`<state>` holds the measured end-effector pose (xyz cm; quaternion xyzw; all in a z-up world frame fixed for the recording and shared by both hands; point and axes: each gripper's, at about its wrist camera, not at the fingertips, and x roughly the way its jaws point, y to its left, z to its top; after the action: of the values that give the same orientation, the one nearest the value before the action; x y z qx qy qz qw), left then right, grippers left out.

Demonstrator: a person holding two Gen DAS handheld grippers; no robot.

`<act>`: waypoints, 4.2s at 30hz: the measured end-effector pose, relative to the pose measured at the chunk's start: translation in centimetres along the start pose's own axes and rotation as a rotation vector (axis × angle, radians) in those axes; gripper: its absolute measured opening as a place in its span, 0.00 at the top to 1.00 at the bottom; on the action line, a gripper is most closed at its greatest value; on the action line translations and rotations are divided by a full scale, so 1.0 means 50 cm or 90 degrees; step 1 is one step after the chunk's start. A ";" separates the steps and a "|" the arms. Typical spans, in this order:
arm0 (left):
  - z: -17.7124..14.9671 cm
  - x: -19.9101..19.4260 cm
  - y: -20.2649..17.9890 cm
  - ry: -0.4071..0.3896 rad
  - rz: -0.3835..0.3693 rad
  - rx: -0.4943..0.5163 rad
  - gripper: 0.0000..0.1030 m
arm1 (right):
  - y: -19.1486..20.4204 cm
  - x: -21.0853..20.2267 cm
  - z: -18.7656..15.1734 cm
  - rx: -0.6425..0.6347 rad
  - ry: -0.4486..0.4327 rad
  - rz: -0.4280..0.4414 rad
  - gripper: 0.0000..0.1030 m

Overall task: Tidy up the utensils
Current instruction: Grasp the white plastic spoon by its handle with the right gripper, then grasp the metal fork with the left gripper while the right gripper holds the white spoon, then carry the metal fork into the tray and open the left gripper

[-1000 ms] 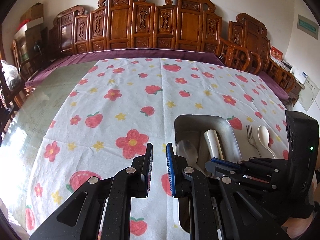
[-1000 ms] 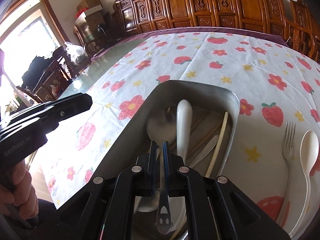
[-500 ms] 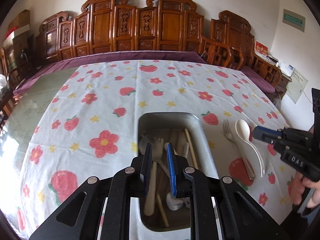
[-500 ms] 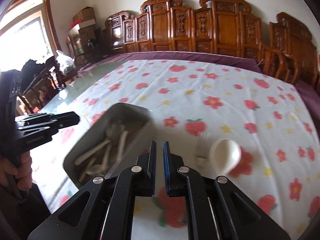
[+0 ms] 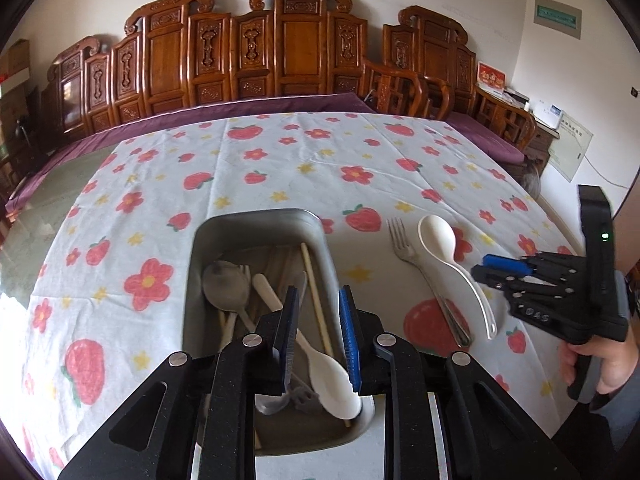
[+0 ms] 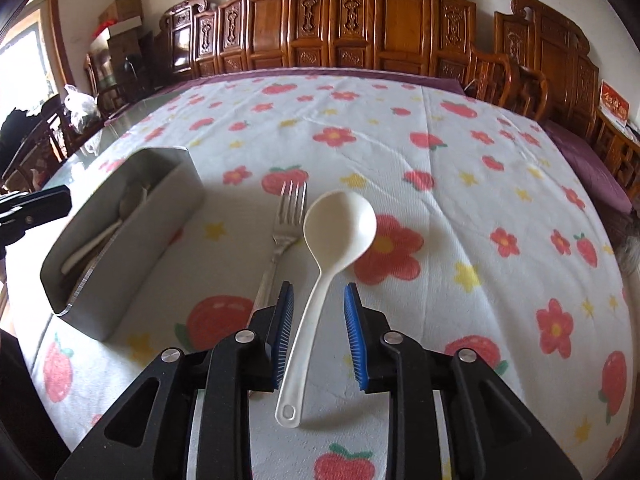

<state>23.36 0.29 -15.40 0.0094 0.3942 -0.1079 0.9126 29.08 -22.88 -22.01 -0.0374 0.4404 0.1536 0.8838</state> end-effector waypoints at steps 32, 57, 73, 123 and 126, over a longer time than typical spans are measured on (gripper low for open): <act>0.032 0.143 -0.191 0.073 -0.040 0.045 0.81 | -0.140 0.013 -0.009 0.032 -0.004 -0.024 0.95; 0.039 0.285 -0.238 0.159 0.011 0.041 0.81 | -0.167 -0.002 -0.001 0.080 -0.020 0.035 0.95; 0.033 0.225 -0.247 0.172 0.024 0.087 0.94 | -0.164 0.003 -0.033 0.080 0.002 -0.009 0.95; 0.089 -0.149 -0.023 -0.037 0.033 0.028 0.94 | 0.108 -0.288 0.018 -0.028 -0.123 0.003 0.95; 0.081 -0.120 0.006 -0.021 0.039 0.015 0.94 | 0.120 -0.266 0.021 -0.026 -0.114 0.015 0.95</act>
<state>22.33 1.30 -8.28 0.0307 0.3774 -0.0851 0.9216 20.52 -20.15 -10.45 -0.0365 0.3567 0.1756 0.9168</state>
